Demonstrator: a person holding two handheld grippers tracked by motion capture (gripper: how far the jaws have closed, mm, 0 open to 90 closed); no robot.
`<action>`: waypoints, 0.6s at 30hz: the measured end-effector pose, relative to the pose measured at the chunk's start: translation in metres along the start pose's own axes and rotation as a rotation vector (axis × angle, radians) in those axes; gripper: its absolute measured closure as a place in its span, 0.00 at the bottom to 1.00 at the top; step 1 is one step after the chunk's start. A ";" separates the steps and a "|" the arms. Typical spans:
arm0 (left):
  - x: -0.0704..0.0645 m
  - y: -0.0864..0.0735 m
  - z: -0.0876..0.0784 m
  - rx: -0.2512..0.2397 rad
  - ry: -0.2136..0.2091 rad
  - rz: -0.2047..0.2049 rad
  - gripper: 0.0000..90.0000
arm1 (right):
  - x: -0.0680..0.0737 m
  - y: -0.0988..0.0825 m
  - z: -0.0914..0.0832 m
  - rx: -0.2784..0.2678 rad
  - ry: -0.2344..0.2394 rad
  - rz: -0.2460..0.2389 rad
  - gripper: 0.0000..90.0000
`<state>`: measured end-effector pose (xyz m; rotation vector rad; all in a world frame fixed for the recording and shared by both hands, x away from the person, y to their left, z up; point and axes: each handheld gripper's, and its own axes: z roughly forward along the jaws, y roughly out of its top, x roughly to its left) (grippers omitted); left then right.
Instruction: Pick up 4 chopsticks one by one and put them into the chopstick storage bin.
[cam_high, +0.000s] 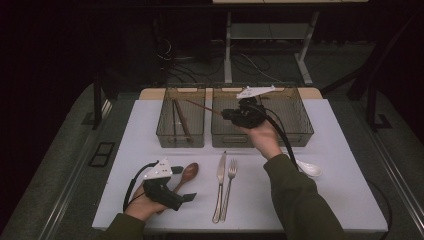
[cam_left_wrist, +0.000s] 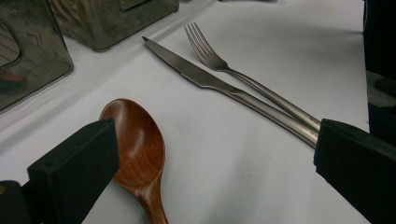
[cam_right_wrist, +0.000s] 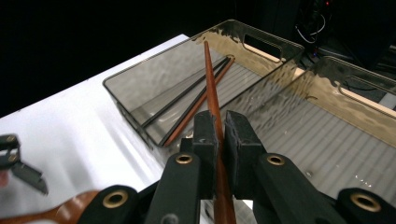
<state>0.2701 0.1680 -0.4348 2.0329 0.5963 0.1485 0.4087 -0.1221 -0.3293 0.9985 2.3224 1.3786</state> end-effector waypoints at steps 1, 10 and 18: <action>0.000 0.000 0.000 0.000 0.000 0.000 0.00 | 0.001 0.002 0.004 0.003 -0.001 0.004 0.93; 0.001 0.000 0.000 0.013 -0.001 0.019 0.00 | 0.006 0.014 0.046 0.044 -0.031 0.006 0.93; 0.000 0.000 0.000 0.000 0.000 0.010 0.00 | 0.008 0.023 0.083 0.078 -0.061 0.009 0.93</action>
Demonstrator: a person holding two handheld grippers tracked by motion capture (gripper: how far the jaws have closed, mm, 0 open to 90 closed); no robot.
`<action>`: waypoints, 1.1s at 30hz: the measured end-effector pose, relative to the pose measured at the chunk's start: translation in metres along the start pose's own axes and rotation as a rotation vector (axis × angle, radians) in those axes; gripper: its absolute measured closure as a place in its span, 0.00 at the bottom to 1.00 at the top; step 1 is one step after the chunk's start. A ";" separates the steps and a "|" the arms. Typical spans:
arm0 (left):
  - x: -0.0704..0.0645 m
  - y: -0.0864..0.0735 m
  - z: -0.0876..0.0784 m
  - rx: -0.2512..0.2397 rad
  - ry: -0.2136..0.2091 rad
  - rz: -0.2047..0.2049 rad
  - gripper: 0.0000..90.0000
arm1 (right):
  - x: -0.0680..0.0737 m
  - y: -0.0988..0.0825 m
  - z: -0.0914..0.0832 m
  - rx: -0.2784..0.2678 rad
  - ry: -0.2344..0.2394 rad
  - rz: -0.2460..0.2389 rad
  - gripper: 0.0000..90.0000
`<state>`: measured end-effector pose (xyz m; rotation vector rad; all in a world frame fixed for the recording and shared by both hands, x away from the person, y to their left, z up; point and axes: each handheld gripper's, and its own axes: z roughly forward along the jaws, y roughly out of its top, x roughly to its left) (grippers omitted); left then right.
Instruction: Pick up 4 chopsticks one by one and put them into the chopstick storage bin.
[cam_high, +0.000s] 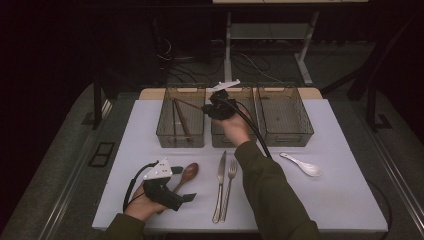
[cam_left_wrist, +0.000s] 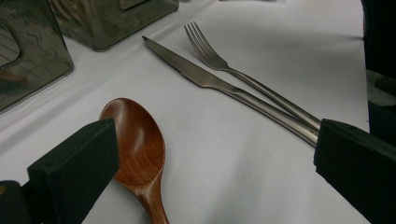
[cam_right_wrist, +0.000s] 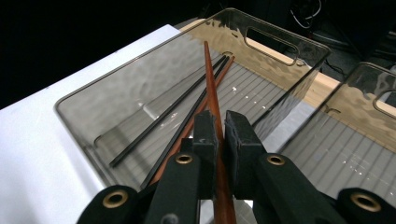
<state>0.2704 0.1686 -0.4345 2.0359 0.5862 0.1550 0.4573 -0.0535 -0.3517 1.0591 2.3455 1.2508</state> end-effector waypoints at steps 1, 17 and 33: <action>0.000 0.000 0.000 0.004 -0.001 0.005 0.00 | 0.001 0.001 0.004 0.001 -0.001 0.005 0.93; 0.001 0.000 -0.002 -0.009 -0.004 -0.008 0.00 | 0.013 0.013 0.058 0.074 -0.044 -0.002 0.93; 0.002 0.000 -0.002 -0.011 -0.003 -0.004 0.00 | 0.006 0.012 0.047 0.052 0.010 0.031 0.56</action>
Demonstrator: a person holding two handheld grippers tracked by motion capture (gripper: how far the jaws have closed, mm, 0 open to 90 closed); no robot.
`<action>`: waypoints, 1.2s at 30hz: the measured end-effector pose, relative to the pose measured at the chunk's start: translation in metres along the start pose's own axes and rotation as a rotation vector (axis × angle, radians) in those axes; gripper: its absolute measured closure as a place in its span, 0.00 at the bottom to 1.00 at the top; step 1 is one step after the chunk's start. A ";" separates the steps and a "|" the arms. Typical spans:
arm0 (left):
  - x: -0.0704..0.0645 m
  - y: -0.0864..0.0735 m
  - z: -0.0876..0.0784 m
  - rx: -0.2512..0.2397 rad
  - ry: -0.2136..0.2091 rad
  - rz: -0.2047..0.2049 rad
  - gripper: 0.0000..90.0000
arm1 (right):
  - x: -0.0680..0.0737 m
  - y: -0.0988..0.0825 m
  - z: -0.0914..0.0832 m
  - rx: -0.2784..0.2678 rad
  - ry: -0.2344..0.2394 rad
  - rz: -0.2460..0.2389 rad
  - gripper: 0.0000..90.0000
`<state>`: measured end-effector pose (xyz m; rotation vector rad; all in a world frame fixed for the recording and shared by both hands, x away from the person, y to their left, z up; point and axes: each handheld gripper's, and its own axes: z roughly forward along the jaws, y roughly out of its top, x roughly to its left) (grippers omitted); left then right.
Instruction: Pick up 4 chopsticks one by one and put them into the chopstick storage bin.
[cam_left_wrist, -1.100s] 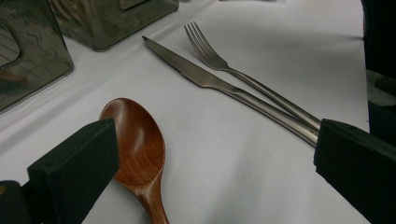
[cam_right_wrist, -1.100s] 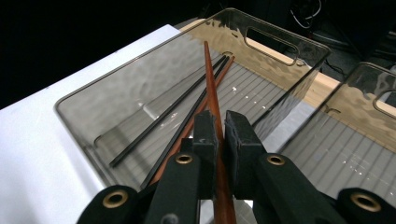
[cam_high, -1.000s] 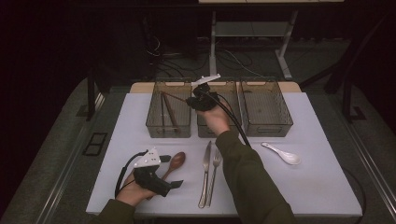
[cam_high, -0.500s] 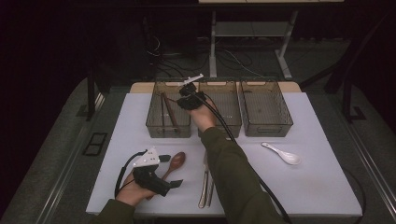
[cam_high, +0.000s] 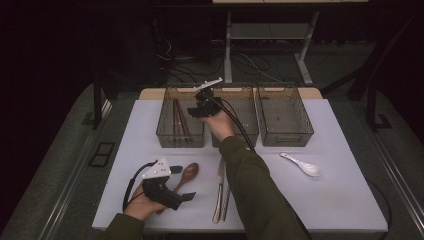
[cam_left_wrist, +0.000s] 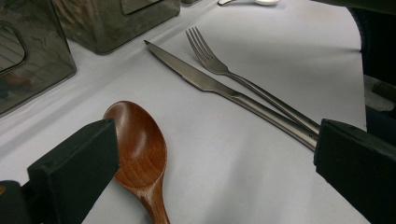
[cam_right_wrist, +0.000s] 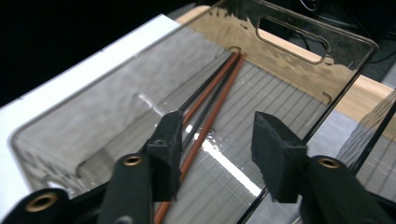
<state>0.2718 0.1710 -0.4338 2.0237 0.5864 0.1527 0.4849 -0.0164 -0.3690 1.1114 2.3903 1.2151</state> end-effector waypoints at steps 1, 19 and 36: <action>0.000 0.000 0.000 0.002 0.000 0.001 0.00 | 0.000 -0.001 -0.002 0.004 0.016 -0.002 0.55; 0.001 0.000 0.001 -0.002 0.004 -0.011 0.00 | -0.010 -0.028 -0.066 -0.100 0.079 -0.054 0.39; 0.002 -0.001 0.001 0.010 0.008 -0.015 0.00 | -0.020 -0.070 -0.105 -0.086 0.121 -0.091 0.27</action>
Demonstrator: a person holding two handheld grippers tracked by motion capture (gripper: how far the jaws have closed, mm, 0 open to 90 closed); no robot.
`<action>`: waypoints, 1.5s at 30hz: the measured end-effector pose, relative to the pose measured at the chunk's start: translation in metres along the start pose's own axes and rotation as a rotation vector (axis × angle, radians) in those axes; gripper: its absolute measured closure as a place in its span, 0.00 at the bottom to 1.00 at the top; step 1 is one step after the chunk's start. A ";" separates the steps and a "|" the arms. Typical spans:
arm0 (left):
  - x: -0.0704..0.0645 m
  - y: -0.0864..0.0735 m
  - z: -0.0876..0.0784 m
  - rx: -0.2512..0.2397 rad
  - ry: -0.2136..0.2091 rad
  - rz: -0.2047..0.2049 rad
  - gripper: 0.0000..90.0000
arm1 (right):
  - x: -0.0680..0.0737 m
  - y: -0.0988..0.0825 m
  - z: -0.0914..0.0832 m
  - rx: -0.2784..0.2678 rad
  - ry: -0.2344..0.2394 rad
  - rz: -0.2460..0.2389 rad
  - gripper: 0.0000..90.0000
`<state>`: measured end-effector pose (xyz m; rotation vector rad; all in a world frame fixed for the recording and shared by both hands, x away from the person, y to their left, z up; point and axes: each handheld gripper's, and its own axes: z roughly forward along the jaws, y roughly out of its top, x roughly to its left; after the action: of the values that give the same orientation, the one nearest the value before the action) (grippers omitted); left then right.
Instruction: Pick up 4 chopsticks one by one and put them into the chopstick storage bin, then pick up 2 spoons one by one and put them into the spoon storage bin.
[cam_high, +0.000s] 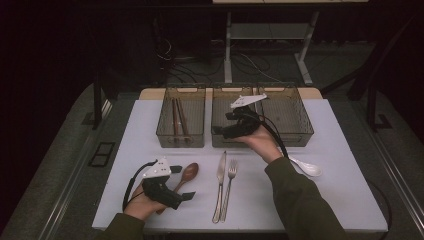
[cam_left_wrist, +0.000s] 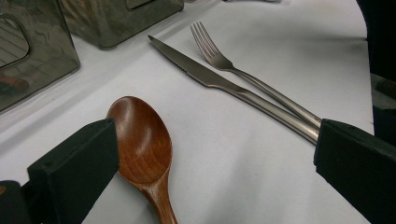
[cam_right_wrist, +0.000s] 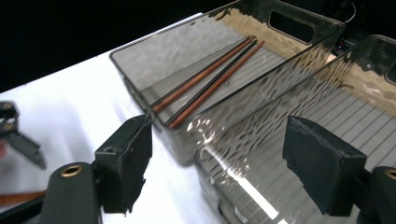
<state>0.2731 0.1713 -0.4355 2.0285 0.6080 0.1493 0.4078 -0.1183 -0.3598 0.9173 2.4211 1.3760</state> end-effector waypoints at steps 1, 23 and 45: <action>0.000 0.000 0.000 0.003 0.000 0.000 0.00 | 0.002 -0.002 -0.003 -0.001 -0.002 0.009 0.26; 0.001 -0.001 0.000 0.012 0.010 -0.001 0.00 | 0.005 -0.064 -0.063 -0.059 0.034 0.055 0.19; 0.002 -0.002 0.000 0.011 0.019 0.008 0.00 | -0.012 -0.138 -0.120 0.016 -0.023 0.085 0.19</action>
<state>0.2743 0.1729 -0.4373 2.0422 0.6141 0.1698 0.3052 -0.2609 -0.4109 1.0451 2.4051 1.3682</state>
